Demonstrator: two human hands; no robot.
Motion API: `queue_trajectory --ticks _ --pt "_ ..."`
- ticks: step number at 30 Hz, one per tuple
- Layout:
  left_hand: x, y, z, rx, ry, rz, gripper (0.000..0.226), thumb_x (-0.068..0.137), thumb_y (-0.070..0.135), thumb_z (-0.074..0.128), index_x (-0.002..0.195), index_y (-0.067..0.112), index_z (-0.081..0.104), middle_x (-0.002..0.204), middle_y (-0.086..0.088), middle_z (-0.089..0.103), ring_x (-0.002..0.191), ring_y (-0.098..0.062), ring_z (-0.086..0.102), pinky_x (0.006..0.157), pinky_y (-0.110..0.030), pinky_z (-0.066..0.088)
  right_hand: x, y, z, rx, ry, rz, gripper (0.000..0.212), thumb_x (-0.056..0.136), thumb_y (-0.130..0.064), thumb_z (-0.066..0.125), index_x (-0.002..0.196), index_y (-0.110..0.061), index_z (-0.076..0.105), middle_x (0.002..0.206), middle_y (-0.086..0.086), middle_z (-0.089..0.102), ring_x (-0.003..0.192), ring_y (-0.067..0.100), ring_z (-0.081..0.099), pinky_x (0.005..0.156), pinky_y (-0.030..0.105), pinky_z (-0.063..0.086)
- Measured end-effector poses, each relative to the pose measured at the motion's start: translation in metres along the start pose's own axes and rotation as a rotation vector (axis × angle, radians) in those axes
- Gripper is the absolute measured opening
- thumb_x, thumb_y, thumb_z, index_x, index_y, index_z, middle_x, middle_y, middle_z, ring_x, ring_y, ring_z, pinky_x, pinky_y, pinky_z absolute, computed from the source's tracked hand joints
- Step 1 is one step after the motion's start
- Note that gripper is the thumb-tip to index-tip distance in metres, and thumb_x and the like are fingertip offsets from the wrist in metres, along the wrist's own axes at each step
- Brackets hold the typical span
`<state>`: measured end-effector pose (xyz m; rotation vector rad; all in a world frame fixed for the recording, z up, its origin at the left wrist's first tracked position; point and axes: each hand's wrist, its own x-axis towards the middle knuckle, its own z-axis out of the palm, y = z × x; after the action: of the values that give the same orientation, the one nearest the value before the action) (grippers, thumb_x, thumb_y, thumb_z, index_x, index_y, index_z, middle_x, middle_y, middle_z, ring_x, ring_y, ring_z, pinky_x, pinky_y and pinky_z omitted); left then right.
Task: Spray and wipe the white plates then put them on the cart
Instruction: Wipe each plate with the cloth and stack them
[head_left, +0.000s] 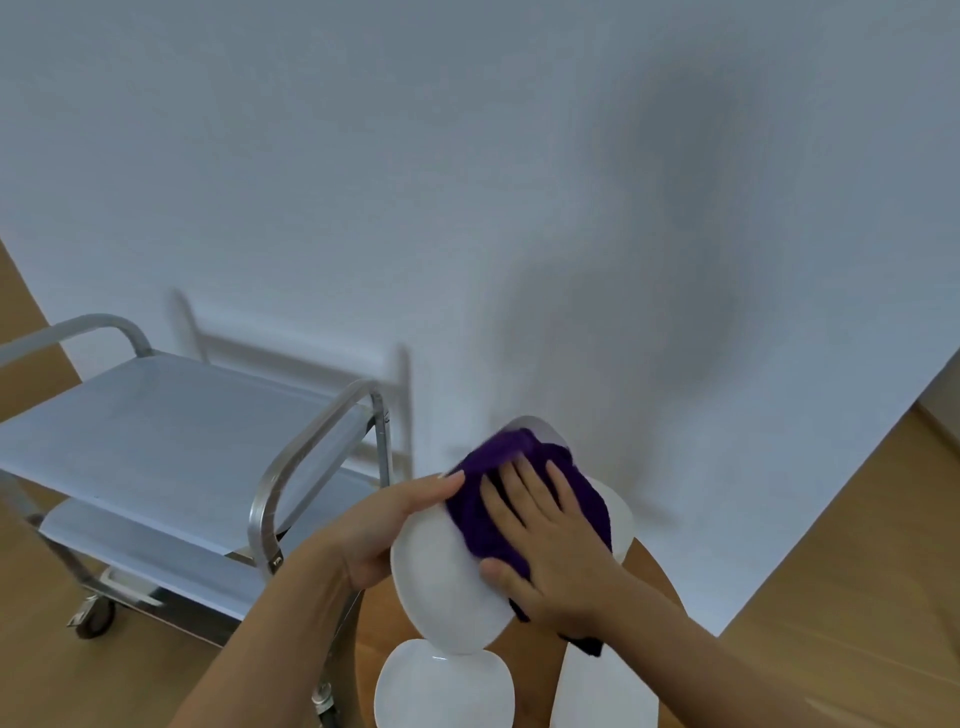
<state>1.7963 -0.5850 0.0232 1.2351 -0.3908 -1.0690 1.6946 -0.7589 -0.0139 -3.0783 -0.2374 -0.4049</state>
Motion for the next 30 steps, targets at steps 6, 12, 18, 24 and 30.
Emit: queue_trajectory --ticks 6,12,18,24,30 --pt "-0.001 0.005 0.008 0.079 -0.046 0.029 0.030 0.087 0.041 0.061 0.109 0.024 0.072 0.110 -0.010 0.071 0.096 -0.023 0.069 0.074 -0.029 0.056 0.033 -0.002 -0.004 0.263 0.156 0.258 0.061 0.089 -0.057 0.008 0.140 -0.033 -0.014 0.158 -0.002 -0.008 0.142 0.010 -0.018 0.111 0.027 -0.021" --pt "0.005 -0.008 0.011 0.084 0.049 0.185 0.047 0.074 0.041 0.069 0.116 0.021 0.066 0.114 -0.016 0.068 0.101 -0.033 0.066 0.086 -0.042 0.055 0.071 0.014 -0.018 0.235 0.311 0.557 0.066 0.092 -0.054 0.018 0.151 -0.025 0.011 0.157 0.002 0.015 0.144 0.021 0.011 0.116 0.040 0.005" --pt "0.004 -0.006 0.001 0.061 0.133 0.315 0.020 0.083 0.037 0.060 0.095 0.031 0.075 0.098 -0.008 0.073 0.088 -0.026 0.070 0.070 -0.032 0.057 0.073 0.029 -0.028 0.534 0.410 0.756 0.038 0.093 -0.049 0.038 0.117 -0.020 0.044 0.098 -0.002 0.056 0.087 0.020 0.056 0.072 0.032 0.042" --pt "0.014 -0.003 0.002 -0.223 0.230 0.444 0.032 0.084 0.033 0.051 0.108 0.017 0.065 0.100 -0.011 0.073 0.088 -0.026 0.071 0.064 -0.033 0.058 0.071 0.005 -0.025 1.326 0.399 0.907 0.022 0.082 -0.039 0.064 0.097 -0.025 0.055 0.090 -0.005 0.061 0.080 0.014 0.061 0.066 0.027 0.047" --pt "0.024 0.007 -0.001 -0.367 0.298 0.541 0.032 0.084 0.036 0.052 0.106 0.016 0.067 0.100 -0.008 0.074 0.088 -0.024 0.072 0.062 -0.031 0.058 0.057 -0.007 -0.021 1.713 0.240 0.871 0.021 0.079 -0.017 0.072 0.098 -0.017 0.062 0.092 0.011 0.067 0.082 0.025 0.065 0.073 0.037 0.058"
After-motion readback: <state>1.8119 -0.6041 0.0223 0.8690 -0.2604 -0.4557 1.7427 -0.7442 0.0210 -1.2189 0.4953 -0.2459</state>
